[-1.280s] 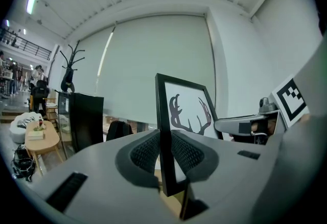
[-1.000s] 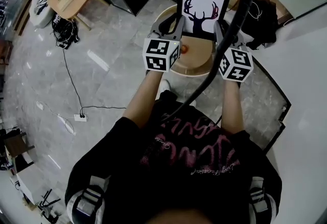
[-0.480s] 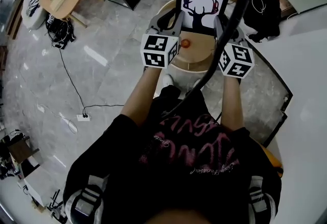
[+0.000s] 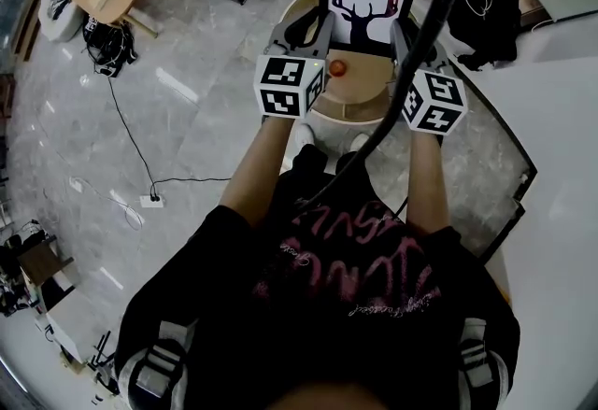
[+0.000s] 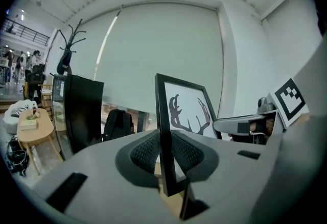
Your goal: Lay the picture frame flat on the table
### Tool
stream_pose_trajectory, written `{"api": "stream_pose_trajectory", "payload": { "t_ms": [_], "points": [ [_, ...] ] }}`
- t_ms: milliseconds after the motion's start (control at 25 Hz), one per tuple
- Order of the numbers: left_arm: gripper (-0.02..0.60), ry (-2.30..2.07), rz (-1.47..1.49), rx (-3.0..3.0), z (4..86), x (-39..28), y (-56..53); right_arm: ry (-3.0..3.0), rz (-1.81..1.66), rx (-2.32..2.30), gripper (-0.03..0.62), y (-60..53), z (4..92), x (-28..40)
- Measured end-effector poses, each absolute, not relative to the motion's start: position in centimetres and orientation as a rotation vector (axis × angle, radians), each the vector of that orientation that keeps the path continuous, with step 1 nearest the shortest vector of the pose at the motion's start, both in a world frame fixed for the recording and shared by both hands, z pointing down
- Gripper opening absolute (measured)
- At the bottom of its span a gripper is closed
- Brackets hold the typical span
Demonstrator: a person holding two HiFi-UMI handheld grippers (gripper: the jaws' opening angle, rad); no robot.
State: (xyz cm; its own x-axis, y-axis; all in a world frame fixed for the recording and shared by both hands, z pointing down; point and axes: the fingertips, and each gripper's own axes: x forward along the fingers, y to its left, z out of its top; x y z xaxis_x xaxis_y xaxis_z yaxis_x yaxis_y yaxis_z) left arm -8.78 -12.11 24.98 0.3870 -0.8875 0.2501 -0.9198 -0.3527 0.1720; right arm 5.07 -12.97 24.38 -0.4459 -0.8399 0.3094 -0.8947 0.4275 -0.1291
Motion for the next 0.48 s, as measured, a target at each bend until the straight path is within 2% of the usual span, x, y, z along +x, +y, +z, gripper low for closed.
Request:
{"api": "stream_pose_trajectory", "payload": {
  "t_ms": [480],
  "points": [
    [0.069, -1.567, 0.214, 2.303, 28.0, -7.7, -13.0, -2.442, 0.499, 1.490, 0.083, -14.1, 27.7, 6.1]
  ]
}}
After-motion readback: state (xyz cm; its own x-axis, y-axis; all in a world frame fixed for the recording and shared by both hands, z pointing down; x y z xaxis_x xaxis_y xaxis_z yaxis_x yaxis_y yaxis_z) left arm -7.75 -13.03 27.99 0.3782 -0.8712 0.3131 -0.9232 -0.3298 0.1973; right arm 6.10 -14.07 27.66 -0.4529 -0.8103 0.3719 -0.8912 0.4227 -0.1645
